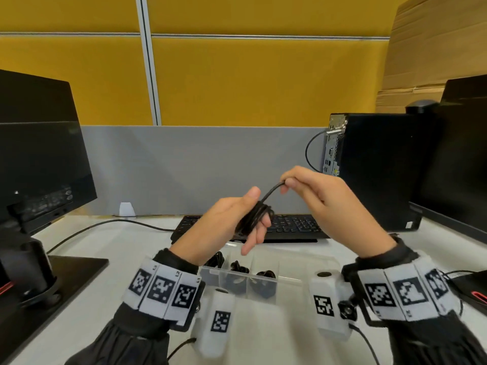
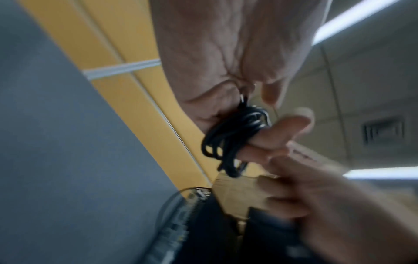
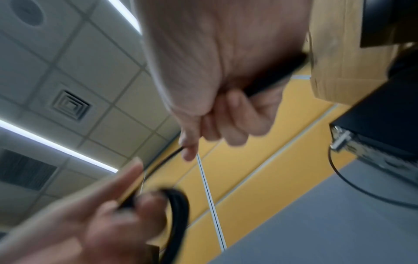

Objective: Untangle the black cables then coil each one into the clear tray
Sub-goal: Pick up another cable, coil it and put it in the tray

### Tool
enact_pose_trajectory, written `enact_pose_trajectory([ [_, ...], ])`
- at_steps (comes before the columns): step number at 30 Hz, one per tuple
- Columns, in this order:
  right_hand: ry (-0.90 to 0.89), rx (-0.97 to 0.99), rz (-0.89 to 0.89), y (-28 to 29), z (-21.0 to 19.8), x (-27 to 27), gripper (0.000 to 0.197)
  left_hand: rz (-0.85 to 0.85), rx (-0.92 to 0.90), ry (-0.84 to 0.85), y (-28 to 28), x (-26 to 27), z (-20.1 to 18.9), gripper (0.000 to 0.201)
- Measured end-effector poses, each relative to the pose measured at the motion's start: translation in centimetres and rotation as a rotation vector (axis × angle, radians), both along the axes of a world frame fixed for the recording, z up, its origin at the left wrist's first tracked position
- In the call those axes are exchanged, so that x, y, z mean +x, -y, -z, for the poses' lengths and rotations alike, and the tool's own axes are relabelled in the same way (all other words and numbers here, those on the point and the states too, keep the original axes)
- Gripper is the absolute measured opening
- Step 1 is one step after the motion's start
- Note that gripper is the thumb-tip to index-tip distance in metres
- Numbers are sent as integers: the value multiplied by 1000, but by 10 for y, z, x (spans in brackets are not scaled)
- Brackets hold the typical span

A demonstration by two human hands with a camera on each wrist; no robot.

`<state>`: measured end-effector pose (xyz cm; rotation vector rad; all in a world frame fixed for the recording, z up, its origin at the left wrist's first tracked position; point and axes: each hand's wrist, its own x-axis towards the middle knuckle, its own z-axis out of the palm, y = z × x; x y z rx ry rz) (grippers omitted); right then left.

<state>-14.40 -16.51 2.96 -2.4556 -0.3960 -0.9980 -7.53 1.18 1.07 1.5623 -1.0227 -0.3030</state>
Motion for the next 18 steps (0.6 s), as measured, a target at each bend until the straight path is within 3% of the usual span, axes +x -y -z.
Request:
enact_pose_trajectory([
  [3, 2, 117, 53, -5, 13, 15, 23, 116, -235, -136, 1, -10, -8, 41],
  [6, -166, 140, -18, -20, 22, 22, 24, 15, -413, -167, 3, -12, -13, 35],
  [9, -148, 165, -109, -35, 24, 19, 14, -87, -556, -246, 3, -6, -13, 35],
  [11, -160, 149, -111, -40, 24, 16, 9, -96, -590, -287, 3, -4, -12, 36],
  [14, -165, 80, -103, -44, 25, 16, 17, -128, -595, -297, 4, -3, -10, 38],
  [18, -110, 187, -123, -46, 25, 16, 23, -208, -607, -335, 6, -5, -7, 43],
])
